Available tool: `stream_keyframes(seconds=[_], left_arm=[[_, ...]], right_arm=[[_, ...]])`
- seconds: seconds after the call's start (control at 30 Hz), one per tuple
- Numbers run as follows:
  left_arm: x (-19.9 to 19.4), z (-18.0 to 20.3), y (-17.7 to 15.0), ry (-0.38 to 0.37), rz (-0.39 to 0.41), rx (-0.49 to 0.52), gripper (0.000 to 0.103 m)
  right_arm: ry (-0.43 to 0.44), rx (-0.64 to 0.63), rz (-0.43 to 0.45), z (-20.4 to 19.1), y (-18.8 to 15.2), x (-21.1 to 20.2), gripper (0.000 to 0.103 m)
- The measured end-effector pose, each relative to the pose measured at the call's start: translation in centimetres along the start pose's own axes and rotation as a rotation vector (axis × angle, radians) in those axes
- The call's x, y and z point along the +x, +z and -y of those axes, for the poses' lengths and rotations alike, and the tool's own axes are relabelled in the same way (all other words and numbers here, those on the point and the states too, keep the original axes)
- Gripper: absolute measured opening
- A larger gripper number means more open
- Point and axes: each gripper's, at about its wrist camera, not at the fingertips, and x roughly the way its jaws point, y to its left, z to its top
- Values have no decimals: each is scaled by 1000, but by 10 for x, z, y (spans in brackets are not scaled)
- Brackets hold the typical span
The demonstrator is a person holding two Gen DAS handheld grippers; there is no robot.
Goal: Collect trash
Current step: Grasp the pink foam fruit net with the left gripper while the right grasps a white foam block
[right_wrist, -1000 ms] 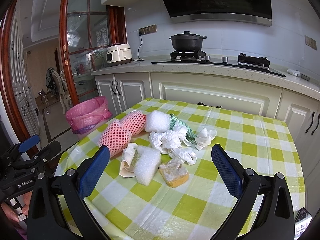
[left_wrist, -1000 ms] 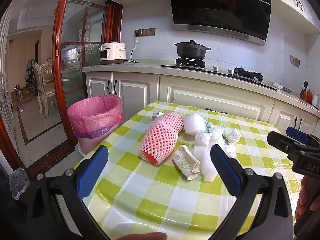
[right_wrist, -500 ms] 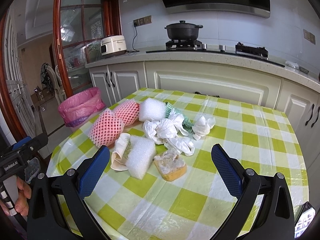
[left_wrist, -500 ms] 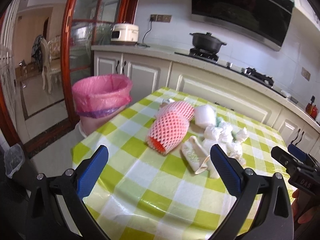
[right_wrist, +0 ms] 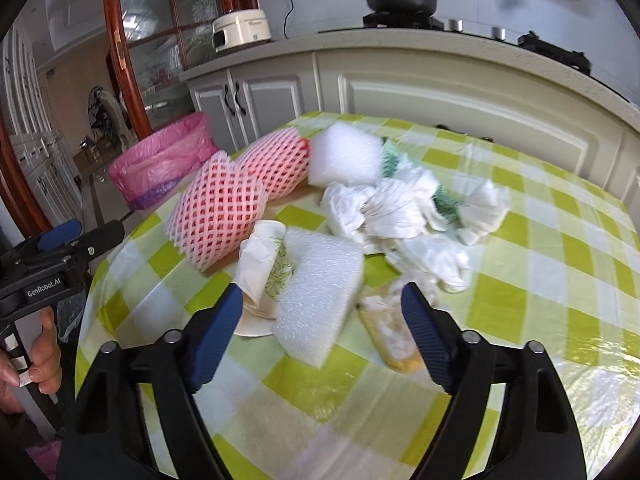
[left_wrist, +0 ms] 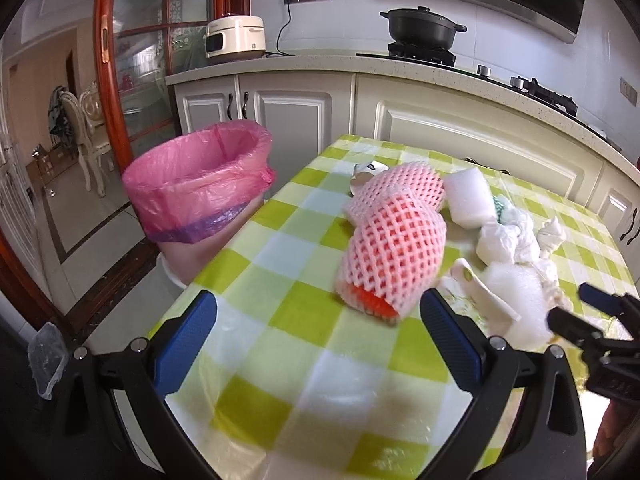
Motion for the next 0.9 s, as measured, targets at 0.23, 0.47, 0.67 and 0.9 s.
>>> stream_keyframes(seconds=[0.23,0.47,0.67,0.9], left_arm=[[33,-1,9,-75,-43,-14,84],[64,25,21,-109,-47,45,81],[104,39,38,-142,-92,52,79],[115,52,39,-210,-106,65,37]], right_arm=[[-46,-8,-95,-7,2,44,55],[-42,-8,-81,1,4,53,39],[-11,0,5,12,15,32,37],[-4,35,45,24,17,25,36]])
